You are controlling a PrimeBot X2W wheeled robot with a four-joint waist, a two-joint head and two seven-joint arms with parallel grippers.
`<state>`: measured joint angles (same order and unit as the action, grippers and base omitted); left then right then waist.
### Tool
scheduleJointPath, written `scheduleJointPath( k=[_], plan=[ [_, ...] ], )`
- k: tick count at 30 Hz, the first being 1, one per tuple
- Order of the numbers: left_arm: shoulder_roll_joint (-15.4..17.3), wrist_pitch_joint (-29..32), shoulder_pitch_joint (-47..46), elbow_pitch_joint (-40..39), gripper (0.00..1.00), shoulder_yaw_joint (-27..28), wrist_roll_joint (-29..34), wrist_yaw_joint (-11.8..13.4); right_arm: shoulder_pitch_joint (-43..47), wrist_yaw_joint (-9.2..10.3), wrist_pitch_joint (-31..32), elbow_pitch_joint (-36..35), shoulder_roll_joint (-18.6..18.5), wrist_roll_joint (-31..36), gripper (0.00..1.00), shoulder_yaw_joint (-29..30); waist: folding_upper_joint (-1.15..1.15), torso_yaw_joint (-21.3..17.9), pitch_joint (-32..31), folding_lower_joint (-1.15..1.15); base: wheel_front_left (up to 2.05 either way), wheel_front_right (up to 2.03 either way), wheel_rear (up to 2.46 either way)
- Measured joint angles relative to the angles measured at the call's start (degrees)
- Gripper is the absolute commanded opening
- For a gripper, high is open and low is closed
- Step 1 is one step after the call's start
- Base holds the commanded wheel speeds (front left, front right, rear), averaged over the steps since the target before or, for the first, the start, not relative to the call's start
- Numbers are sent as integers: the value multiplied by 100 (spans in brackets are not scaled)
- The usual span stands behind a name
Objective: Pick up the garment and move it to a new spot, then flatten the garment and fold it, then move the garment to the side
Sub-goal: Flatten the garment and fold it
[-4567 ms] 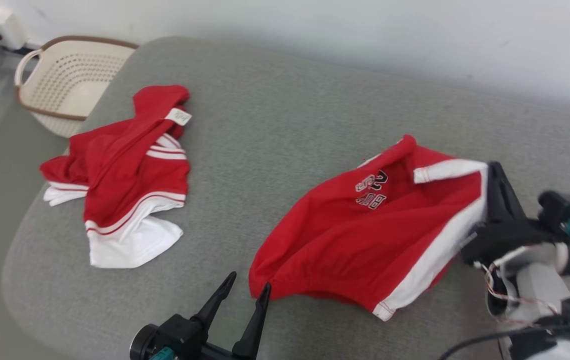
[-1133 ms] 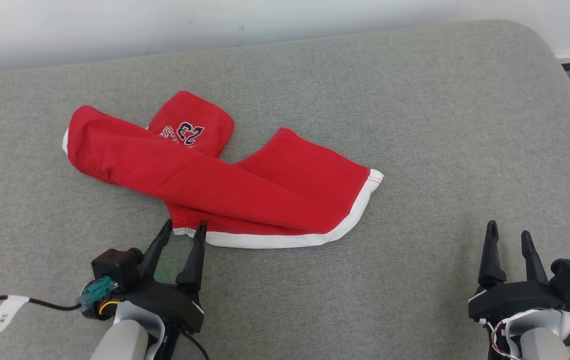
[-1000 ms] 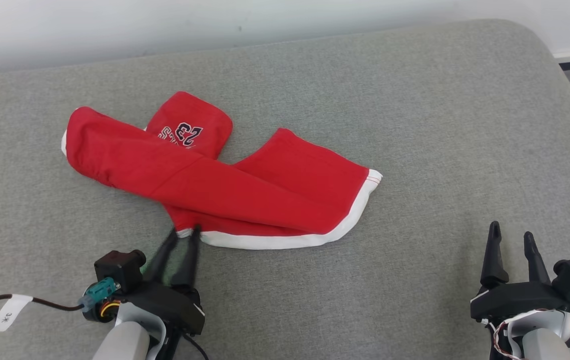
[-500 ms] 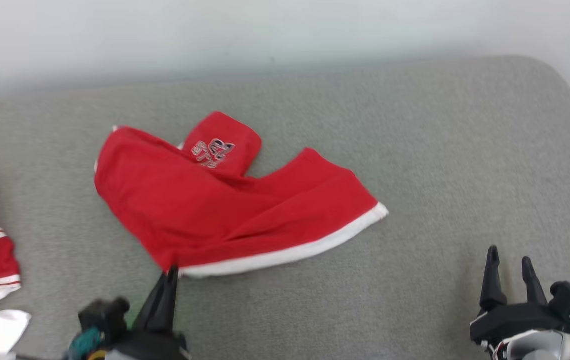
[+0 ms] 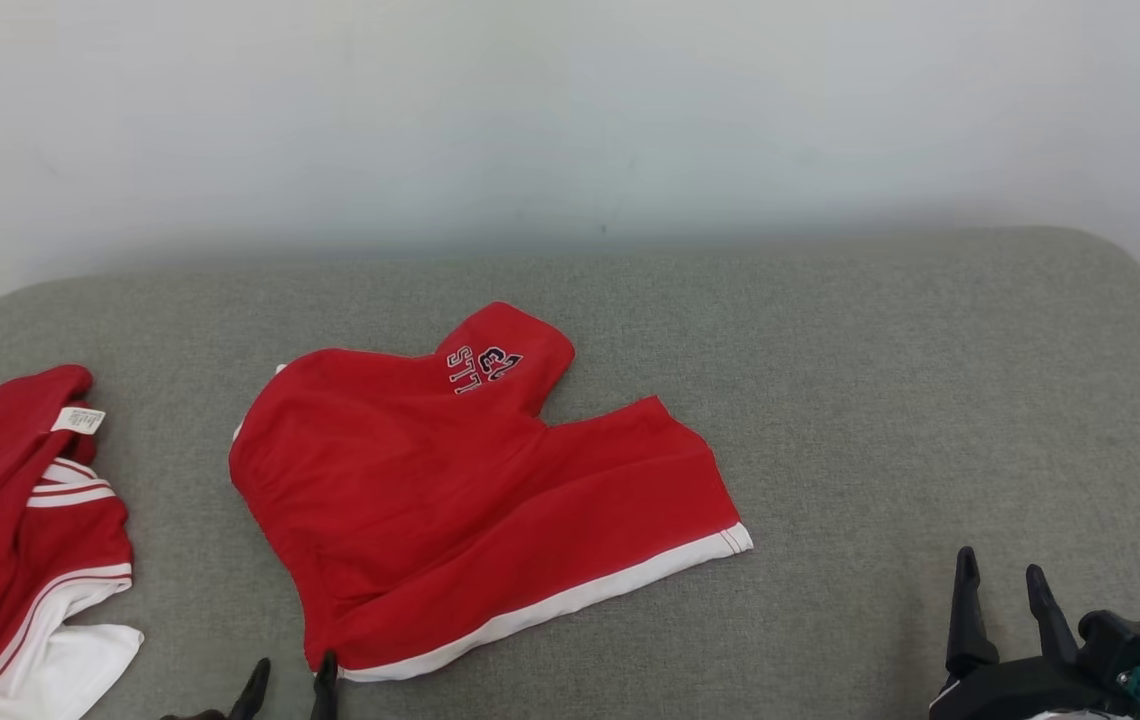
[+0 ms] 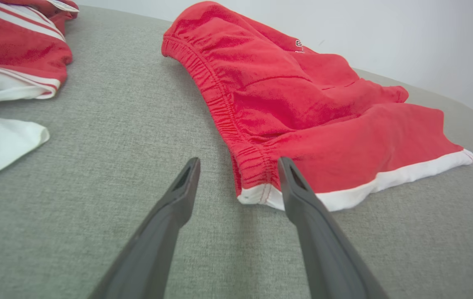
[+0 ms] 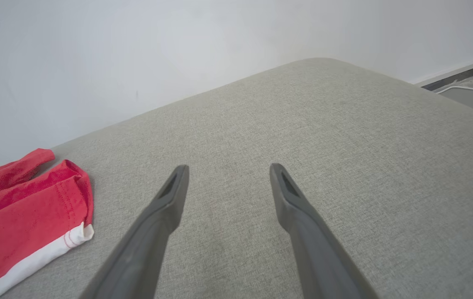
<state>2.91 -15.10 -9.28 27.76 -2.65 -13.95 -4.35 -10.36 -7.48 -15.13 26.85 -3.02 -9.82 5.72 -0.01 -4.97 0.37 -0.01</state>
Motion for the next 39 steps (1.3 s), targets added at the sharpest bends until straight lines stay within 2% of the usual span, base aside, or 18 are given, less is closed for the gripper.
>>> scheduleJointPath(
  k=[8, 19, 39],
  plan=[
    [-2, 0, 290, -405, 100, 156, 435, 300, 208, 0, 0, -326, -14, 445, 100, -203, 0, 102, -121, 0, 0, 0, 0],
    [-3, 0, 646, -902, 100, 220, 781, 502, 396, 0, 0, -404, -47, 762, 100, -661, 0, 211, -273, 0, 0, 0, 0],
    [-2, 0, 895, -1110, 100, 143, 871, 593, 530, 0, 0, -338, -133, 715, 100, -1026, 1, 304, -402, 0, 0, 0, 0]
  ],
)
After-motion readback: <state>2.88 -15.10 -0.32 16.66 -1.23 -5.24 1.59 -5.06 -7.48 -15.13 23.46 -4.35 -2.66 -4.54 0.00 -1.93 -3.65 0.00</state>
